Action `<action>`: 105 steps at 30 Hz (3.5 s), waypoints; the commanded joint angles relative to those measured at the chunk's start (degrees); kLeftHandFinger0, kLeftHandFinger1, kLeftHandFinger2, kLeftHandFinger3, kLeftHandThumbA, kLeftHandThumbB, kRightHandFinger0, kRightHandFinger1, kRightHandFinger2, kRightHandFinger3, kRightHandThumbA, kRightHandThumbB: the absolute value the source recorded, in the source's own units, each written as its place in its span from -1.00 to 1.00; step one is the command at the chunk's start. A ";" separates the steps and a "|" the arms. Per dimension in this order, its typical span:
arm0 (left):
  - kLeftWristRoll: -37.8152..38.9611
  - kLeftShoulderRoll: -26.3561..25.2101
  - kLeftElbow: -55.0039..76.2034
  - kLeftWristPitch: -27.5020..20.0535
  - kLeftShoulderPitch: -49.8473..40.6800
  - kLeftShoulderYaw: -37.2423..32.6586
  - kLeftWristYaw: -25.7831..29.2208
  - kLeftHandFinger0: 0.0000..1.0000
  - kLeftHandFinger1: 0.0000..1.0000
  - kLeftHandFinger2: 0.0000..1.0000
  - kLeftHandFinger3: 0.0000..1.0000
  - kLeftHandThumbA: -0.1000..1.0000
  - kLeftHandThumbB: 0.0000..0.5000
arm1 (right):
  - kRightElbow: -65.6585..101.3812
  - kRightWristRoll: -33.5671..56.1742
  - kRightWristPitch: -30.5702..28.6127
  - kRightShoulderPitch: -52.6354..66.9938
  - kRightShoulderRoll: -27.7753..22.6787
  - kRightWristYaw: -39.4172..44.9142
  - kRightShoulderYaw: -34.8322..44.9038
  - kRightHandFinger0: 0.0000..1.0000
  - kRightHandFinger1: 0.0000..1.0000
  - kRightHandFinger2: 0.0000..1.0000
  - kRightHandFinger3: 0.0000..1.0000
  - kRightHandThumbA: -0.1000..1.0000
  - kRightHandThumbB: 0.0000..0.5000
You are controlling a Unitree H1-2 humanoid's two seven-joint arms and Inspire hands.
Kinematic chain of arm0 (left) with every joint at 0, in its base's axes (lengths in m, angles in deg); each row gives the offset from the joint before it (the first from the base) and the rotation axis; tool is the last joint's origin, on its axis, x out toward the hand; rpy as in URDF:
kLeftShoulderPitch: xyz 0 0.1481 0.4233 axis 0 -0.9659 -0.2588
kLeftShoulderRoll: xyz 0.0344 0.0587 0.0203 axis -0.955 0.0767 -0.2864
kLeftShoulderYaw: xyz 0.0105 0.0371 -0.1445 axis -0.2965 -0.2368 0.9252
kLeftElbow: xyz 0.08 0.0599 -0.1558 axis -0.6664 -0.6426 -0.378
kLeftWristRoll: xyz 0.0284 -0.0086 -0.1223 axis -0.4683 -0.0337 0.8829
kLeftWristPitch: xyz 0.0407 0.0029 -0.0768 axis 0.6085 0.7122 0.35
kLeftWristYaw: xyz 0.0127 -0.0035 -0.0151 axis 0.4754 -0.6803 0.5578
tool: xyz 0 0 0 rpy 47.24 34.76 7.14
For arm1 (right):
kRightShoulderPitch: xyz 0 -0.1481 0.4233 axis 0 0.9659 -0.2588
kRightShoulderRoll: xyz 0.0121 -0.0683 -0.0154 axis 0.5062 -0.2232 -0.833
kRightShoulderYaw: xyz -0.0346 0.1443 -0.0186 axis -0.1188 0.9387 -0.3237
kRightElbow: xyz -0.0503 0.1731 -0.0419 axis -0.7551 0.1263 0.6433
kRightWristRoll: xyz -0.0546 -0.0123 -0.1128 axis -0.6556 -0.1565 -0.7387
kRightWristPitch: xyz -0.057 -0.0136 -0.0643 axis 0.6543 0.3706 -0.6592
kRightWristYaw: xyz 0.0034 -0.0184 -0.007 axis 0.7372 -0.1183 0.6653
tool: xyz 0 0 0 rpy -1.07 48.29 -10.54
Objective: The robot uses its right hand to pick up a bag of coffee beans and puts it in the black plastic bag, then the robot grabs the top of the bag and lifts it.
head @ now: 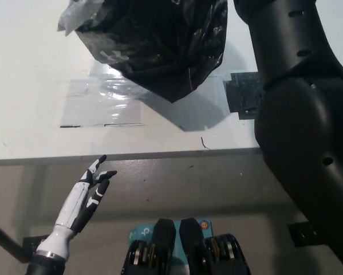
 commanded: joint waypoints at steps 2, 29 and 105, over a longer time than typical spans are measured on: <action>-1.45 -0.69 0.88 -2.83 0.28 -1.17 0.16 0.81 0.64 0.53 1.00 1.00 -0.45 | -0.37 4.13 -4.56 -11.38 0.82 0.40 -1.15 -1.00 -0.34 0.45 1.00 -0.95 -1.00; -1.97 -0.23 4.03 -1.57 -5.15 0.33 1.42 0.82 0.60 0.50 1.00 1.00 -0.38 | -11.48 5.19 -12.93 -11.20 3.93 1.64 -3.05 -1.00 -0.55 0.37 1.00 -0.95 -1.00; -1.18 -1.13 0.82 -3.49 -0.66 -1.10 0.16 0.63 0.44 0.47 1.00 1.00 -0.48 | 47.72 -14.39 -0.06 8.25 -27.93 30.87 -33.56 1.00 1.00 1.00 1.00 1.00 0.96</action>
